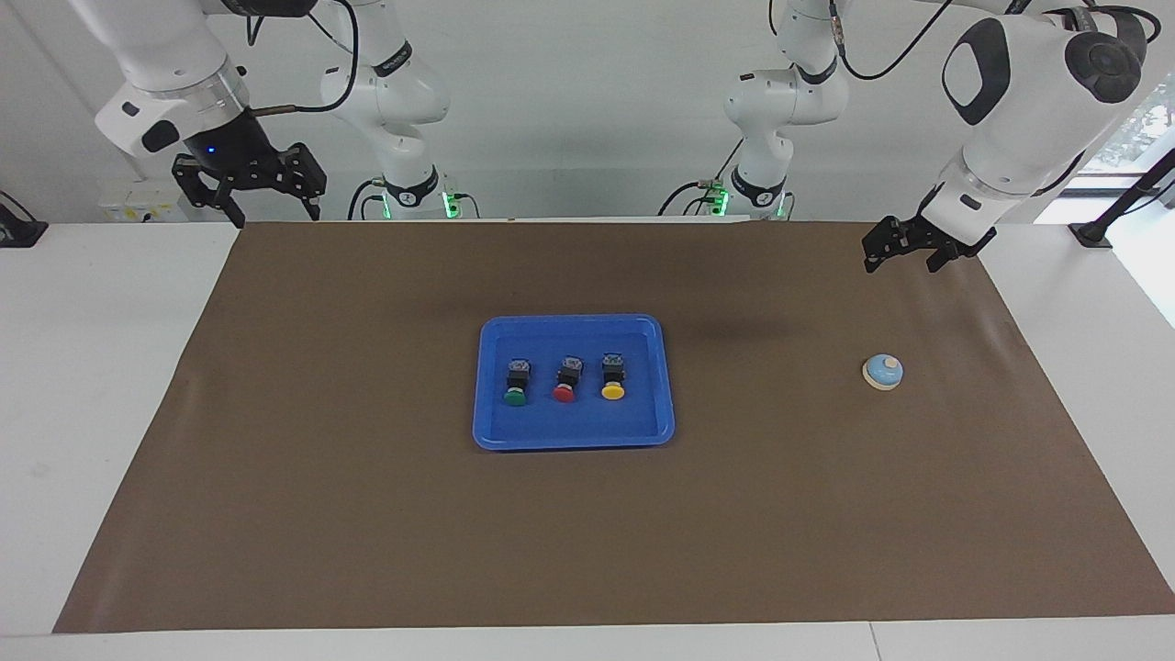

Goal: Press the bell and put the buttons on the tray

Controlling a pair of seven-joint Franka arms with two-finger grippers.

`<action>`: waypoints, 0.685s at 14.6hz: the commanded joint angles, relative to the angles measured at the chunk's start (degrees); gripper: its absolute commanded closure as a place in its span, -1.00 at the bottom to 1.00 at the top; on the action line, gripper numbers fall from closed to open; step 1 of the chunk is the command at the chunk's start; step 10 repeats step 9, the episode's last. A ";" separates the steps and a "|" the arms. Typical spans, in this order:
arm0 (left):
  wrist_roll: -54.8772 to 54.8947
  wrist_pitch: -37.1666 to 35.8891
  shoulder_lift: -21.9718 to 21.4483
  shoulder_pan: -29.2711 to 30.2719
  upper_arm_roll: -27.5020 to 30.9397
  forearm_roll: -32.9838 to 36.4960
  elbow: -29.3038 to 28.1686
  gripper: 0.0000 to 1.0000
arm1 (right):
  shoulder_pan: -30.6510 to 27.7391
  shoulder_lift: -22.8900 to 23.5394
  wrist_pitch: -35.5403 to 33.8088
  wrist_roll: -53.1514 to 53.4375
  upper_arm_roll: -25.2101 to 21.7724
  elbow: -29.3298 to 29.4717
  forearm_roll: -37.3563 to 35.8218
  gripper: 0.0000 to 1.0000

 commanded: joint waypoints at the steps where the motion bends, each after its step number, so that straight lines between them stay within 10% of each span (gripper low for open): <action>1: -0.47 -0.87 -0.57 -0.78 0.53 -0.50 0.18 -1.00 | -0.49 -0.71 -0.96 0.90 0.32 -0.37 0.79 -1.00; 10: -0.48 0.01 -0.92 -0.16 0.53 -0.58 0.18 -1.00 | -0.49 -0.62 -0.96 0.90 0.32 -0.37 0.79 -1.00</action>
